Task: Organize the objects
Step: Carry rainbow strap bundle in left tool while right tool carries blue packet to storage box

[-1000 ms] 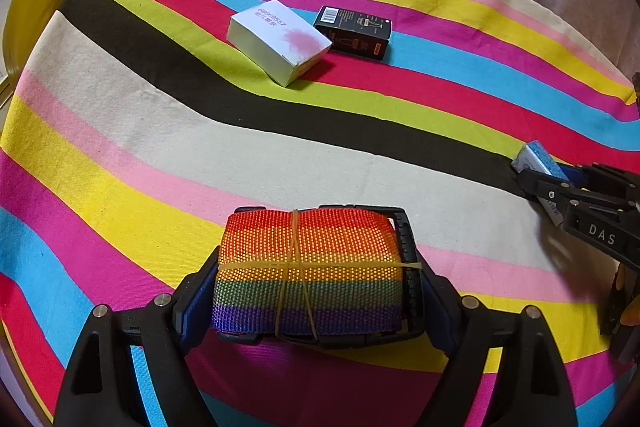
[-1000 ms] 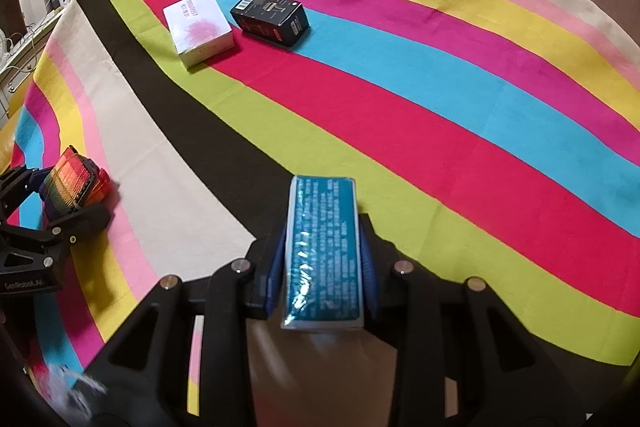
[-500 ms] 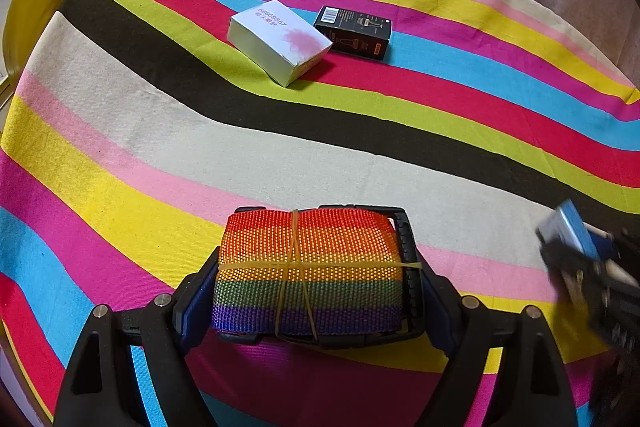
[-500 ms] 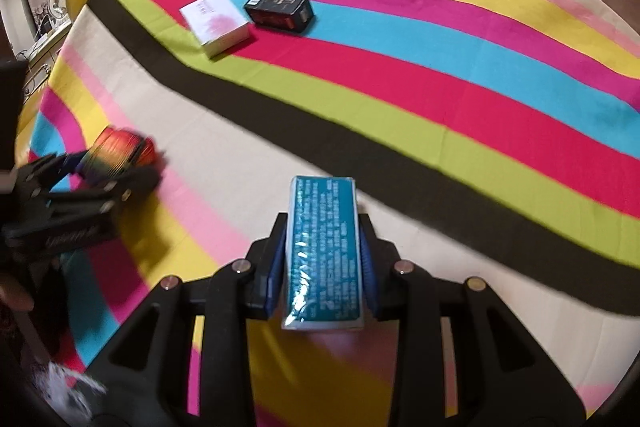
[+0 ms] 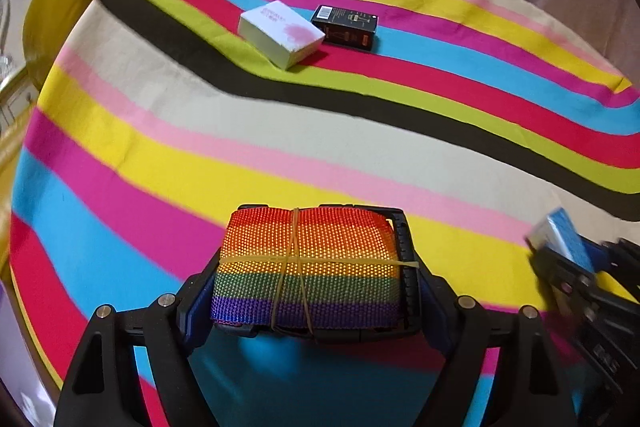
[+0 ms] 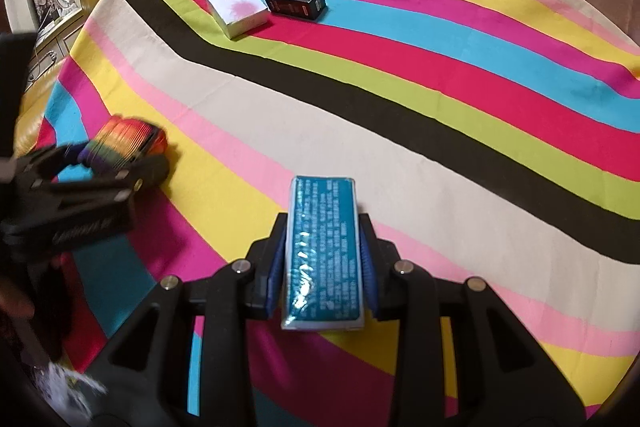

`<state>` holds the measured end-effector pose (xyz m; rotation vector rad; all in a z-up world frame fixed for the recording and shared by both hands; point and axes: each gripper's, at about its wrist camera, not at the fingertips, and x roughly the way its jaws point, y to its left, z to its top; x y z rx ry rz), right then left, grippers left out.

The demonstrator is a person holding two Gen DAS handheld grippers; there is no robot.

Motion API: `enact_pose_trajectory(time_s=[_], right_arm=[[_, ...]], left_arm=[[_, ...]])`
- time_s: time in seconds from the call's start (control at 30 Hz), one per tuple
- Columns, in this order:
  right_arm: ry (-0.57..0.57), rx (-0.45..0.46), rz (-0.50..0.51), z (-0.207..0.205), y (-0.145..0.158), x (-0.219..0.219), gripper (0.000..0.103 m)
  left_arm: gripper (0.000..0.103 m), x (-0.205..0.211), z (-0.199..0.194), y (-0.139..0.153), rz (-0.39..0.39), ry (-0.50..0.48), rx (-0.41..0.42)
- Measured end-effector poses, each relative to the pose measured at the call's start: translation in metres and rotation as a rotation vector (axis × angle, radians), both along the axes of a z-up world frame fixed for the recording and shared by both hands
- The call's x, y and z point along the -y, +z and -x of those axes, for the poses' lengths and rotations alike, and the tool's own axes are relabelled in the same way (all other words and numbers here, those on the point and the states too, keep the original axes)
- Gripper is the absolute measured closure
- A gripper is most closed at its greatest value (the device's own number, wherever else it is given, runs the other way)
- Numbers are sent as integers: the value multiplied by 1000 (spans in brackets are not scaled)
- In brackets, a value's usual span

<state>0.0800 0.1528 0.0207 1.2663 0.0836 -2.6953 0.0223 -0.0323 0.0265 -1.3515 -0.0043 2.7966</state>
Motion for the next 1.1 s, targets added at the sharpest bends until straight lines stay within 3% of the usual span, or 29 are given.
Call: enact_pose_trajectory(time_s=[0.07,0.47,0.8,1.1], right_arm=[[3,2,-3,-3,0,1,66],[49,22,16,-30,5,14,66],[97,-32,6,-50,31,31,66],[191,-86,-24,-66,57,69,66]], left_arm=[[20,-1,-12,-1,-24,5,11],[20,-6,-56,12,2,-30,-2],[20,14,-84,32,-14,-9,-24],[20,40,-109,60,-19,38,-92]])
